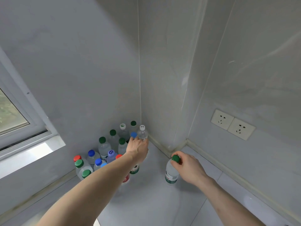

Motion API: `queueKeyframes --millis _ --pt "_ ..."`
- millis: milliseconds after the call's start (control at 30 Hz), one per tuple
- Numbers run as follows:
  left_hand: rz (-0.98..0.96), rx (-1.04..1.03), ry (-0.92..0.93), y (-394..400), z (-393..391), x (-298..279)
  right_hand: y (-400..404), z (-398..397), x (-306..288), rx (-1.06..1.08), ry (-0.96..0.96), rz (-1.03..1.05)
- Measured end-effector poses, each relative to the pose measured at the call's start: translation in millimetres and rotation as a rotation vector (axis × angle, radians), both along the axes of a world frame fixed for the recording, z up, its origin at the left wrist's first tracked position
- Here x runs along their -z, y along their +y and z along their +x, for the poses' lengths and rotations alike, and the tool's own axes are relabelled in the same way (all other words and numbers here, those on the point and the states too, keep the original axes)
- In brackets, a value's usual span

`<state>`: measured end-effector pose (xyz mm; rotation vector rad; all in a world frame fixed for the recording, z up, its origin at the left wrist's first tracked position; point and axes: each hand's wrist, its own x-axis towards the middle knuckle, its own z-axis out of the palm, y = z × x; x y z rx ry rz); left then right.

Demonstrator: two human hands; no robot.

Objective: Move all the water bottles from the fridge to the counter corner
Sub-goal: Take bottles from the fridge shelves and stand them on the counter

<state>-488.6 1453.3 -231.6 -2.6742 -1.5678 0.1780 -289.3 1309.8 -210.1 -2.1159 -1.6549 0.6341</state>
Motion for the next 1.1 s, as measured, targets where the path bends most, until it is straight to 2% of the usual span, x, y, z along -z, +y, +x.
queueKeyframes --millis 300,533,700,1100 --pt "-0.063 -0.145 0.037 21.8 7.9 2.1 57.4 -3.7 19.9 -0.014 -0.023 -0.064" --pt "-0.037 -0.069 -0.014 15.2 -1.3 -6.2 99.5 -12.0 32.1 -0.062 -0.118 -0.081" --pt "-0.038 0.018 0.027 1.0 -12.8 -7.2 126.4 -23.6 38.3 -0.08 -0.181 -0.122" --pt "-0.266 0.024 -0.005 7.6 -24.9 -6.5 163.0 -45.4 39.5 -0.114 -0.253 -0.111"
